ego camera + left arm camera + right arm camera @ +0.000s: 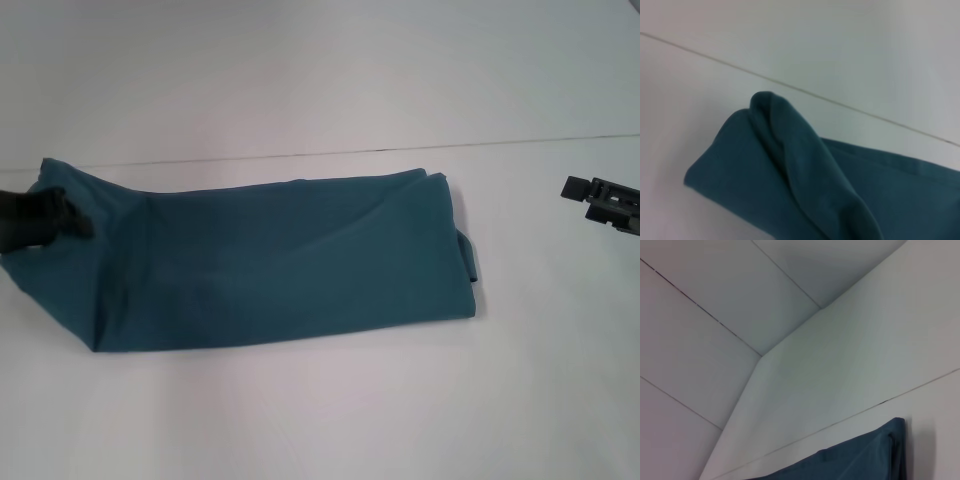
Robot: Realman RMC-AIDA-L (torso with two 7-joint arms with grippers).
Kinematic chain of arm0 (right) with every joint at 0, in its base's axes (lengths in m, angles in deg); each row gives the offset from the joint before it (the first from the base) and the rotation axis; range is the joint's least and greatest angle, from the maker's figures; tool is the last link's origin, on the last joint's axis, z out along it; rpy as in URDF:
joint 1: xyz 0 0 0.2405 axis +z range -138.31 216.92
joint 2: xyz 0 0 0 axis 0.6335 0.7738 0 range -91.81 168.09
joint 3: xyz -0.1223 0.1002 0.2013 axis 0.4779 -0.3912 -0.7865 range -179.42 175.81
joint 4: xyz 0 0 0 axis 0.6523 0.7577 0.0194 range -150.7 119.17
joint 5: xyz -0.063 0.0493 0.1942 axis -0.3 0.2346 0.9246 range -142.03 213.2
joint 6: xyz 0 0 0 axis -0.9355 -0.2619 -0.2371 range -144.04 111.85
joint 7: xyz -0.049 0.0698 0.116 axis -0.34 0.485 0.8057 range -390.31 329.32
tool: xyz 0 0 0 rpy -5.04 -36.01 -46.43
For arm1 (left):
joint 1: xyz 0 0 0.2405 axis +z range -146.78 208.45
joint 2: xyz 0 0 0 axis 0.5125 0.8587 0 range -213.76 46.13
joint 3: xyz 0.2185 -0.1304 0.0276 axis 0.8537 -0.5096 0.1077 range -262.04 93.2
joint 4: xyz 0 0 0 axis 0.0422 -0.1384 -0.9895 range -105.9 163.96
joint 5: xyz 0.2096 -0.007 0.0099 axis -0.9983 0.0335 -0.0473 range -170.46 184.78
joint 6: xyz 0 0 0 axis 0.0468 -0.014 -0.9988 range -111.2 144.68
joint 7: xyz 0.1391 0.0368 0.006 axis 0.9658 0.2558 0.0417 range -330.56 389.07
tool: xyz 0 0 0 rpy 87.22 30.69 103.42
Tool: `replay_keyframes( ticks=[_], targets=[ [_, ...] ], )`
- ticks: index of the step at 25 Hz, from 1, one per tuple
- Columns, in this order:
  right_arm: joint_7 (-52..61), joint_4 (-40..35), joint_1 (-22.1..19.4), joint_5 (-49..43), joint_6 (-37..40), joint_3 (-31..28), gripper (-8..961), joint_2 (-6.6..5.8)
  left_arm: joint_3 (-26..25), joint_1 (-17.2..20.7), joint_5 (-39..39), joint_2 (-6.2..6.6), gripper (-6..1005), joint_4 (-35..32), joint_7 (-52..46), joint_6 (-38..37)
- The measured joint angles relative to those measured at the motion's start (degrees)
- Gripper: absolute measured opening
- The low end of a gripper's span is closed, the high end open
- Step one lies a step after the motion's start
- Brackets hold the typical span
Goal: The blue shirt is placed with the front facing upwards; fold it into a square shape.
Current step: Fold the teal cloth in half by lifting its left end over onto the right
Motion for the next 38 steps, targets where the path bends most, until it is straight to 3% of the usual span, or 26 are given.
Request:
replay_keyframes(
  ticks=[10, 18, 23, 27, 34, 38],
  targets=[
    [-0.3, 0.0, 0.0, 0.0, 0.0, 0.0, 927, 0.17, 0.4, -0.6, 10.2, -0.27, 88, -3.9, 2.2, -5.3],
    [-0.7, 0.2, -0.4, 0.0, 0.0, 0.0, 927, 0.35, 0.6, -3.6, 10.9, -1.49, 88, -3.4, 3.0, -5.4],
    [-1.2, 1.3, -0.2, 0.0, 0.0, 0.0, 927, 0.16, 0.5, -3.7, 10.9, -1.60, 89, -3.3, 3.1, -5.1],
    [-1.3, 1.7, 0.0, 0.0, 0.0, 0.0, 928, 0.03, 0.2, -1.0, 10.7, -0.91, 89, -4.3, 2.9, -5.1],
    [-1.2, 1.8, 0.0, 0.0, 0.1, 0.0, 928, -0.09, -0.2, 4.4, 10.4, 2.40, 89, -5.0, 3.2, -3.6],
    [-1.1, 1.8, 0.2, 0.0, 0.1, 0.0, 928, -0.09, -1.8, 5.5, 9.5, 3.61, 89, -5.0, 2.9, -2.8]
  ],
)
